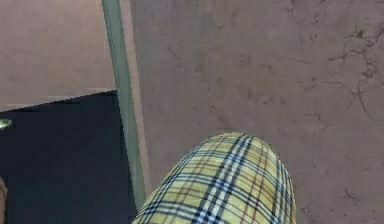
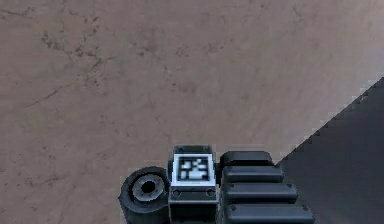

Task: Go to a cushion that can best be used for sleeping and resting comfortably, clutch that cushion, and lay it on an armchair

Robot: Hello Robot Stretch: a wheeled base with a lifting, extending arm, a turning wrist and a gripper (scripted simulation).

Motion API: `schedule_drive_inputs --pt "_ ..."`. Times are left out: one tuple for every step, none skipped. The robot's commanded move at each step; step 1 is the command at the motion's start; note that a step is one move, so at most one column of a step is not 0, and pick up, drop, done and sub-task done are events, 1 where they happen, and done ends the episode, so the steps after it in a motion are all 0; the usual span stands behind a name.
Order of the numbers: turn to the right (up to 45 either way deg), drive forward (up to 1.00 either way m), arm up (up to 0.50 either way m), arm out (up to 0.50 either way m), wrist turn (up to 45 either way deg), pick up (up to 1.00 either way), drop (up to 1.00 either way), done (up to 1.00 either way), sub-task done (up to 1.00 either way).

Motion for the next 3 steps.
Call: schedule_drive_inputs --pt "0.0 0.15 0.0 0.0 0.0 0.0 0.0 0.0 0.0" --pt "-36.0 0.0 0.0 0.0 0.0 0.0 0.0 0.0 0.0" --pt "0.0 0.3 0.0 0.0 0.0 0.0 0.0 0.0 0.0"
